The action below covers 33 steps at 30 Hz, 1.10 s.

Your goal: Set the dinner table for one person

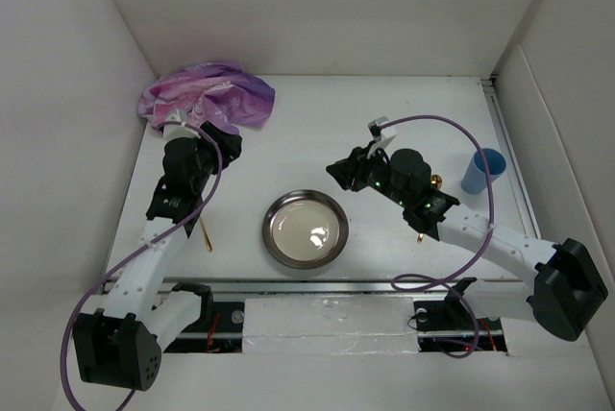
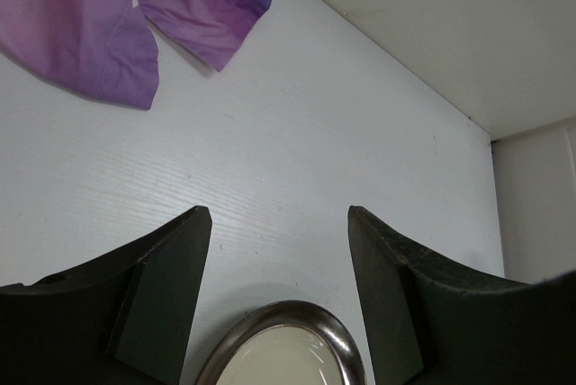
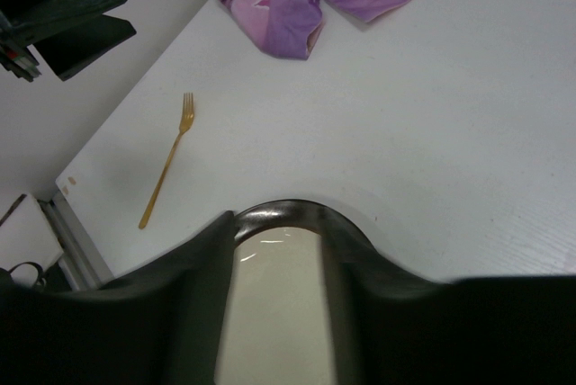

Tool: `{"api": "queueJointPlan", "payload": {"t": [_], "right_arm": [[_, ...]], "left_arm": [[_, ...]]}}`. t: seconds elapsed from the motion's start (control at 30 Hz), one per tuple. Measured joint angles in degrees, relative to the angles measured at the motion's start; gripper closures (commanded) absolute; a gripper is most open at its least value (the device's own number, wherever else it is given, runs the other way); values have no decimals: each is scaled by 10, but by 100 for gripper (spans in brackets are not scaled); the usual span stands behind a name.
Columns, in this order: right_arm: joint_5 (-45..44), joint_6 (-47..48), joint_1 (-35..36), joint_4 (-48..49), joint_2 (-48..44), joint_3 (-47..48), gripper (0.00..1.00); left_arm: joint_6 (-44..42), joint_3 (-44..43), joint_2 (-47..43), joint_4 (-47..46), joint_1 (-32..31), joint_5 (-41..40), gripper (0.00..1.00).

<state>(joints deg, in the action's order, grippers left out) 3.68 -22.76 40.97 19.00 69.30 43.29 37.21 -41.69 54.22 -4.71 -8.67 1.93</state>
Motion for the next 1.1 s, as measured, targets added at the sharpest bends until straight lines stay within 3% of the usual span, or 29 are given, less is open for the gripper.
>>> {"api": "queueJointPlan", "payload": {"t": [0.07,0.1,0.13,0.17,0.2,0.23,0.3,0.43,0.5,0.57,0.7,0.8,1.1], "right_arm": [[0,-2,0,0,3,0,79],[0,-1,0,-1,4,0,95],[0,-2,0,-1,5,0,100],[-1,-5,0,-2,6,0,100],[-2,-7,0,-1,6,0,100],[-2,-9,0,-1,6,0,100],[-2,-10,0,-1,6,0,100],[-5,-10,0,-1,6,0,100],[-7,-10,0,-1,6,0,100],[-10,-10,0,-1,6,0,98],[-14,-13,0,-6,9,3,71],[-18,-12,0,-10,15,5,64],[-17,-10,-2,-10,19,5,62]], "left_arm": [[9,0,15,-12,0,-17,43],[15,0,23,-21,0,-28,46],[22,0,31,-29,0,-42,49],[30,0,40,-36,0,-58,55],[43,0,43,-50,0,-81,77],[46,0,60,-54,0,-87,78],[67,0,86,-76,2,-121,100],[86,-3,152,-99,14,-171,100],[90,-22,200,-90,22,-193,83],[98,-56,256,-77,31,-204,75],[114,-123,349,-56,57,-209,60],[122,-151,394,-48,79,-201,60],[138,-200,524,-42,91,-161,62]]}}
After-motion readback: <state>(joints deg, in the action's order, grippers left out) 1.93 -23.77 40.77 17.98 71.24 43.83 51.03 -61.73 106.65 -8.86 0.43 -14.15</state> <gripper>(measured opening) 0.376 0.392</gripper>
